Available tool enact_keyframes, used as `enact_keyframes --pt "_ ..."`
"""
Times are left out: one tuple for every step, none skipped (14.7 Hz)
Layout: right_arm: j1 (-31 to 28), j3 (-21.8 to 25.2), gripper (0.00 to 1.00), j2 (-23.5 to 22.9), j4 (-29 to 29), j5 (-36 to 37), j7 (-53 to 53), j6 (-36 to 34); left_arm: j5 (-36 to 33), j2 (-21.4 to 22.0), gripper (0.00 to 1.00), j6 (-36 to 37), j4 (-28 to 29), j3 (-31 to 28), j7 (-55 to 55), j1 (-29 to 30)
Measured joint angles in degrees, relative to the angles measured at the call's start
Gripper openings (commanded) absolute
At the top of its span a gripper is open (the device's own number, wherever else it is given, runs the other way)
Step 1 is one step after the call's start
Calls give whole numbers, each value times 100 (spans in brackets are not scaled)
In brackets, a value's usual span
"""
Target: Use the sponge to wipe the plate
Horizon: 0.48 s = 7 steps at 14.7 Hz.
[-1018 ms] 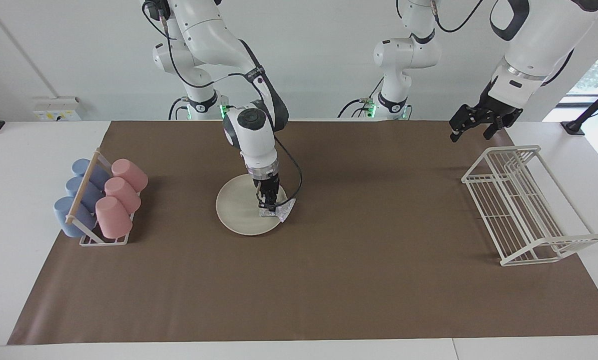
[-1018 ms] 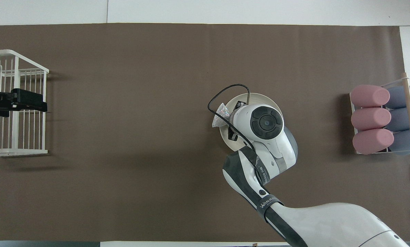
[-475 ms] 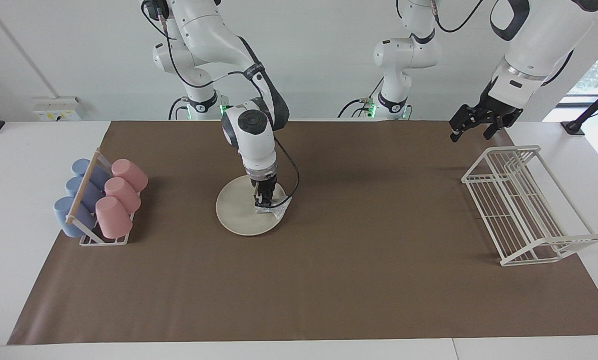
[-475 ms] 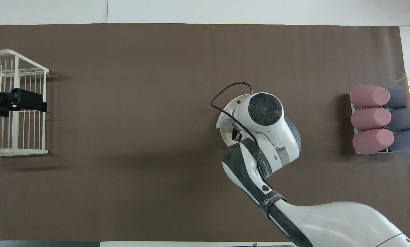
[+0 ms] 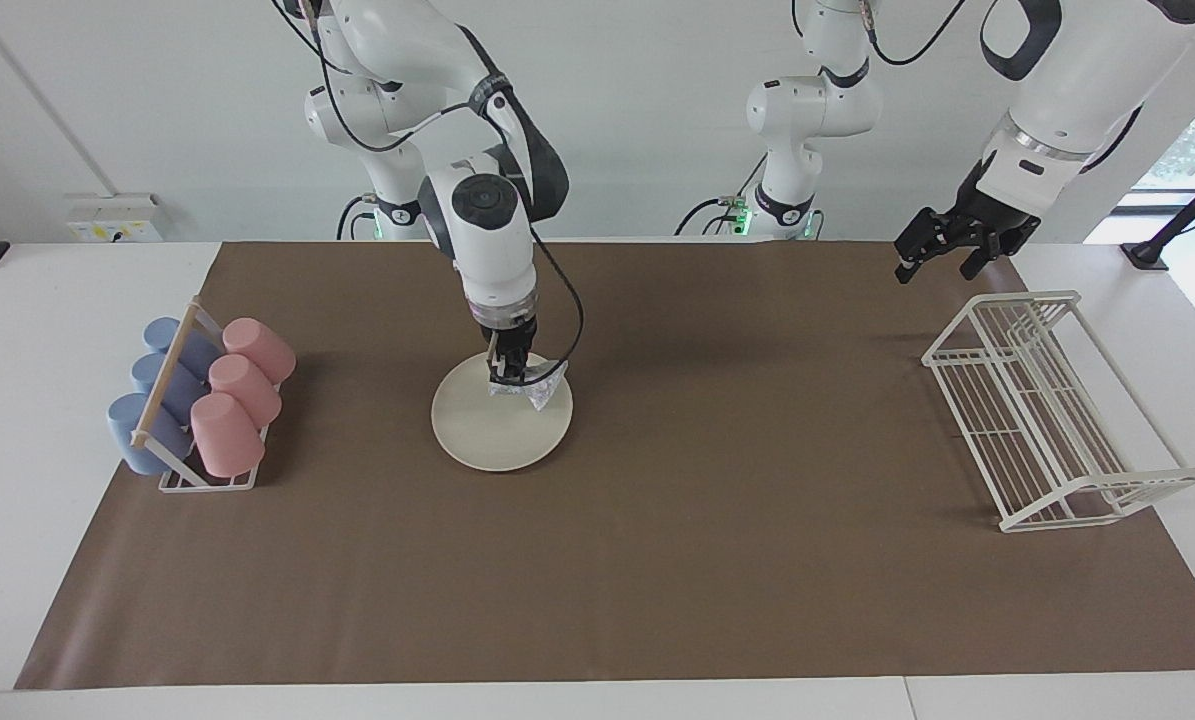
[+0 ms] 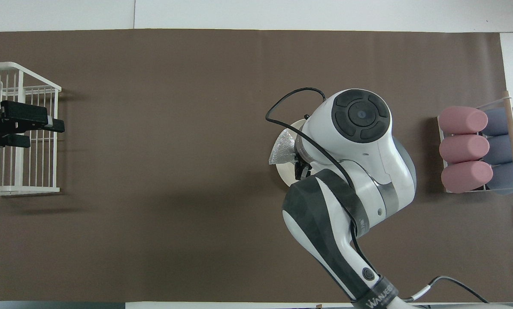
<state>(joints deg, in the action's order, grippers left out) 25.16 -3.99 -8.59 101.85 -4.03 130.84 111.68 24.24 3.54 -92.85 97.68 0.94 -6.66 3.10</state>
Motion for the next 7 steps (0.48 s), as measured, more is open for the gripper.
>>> enact_keyframes --pt "92 -24 0 -7 -153 -27 0 -117 307 -5 100 -45 96 2 5 35" --pt "200 -38 0 -13 -280 -43 0 -201 641 -11 100 -167 231 2 49 47" --pt "324 -47 0 -21 -377 -54 0 -250 975 -17 100 -310 395 3 155 58" --pt "457 -52 0 -29 -453 -58 0 -261 1311 -25 100 -418 569 4 302 71" --pt "593 -58 0 -42 -527 -62 0 -278 1688 -34 100 -479 744 7 520 92" --pt "719 -62 0 -69 -631 -75 0 -368 2049 -45 100 -511 920 4 801 108" --pt "808 -63 0 -113 -776 -115 0 -507 2324 -58 100 -526 1090 2 1083 115"
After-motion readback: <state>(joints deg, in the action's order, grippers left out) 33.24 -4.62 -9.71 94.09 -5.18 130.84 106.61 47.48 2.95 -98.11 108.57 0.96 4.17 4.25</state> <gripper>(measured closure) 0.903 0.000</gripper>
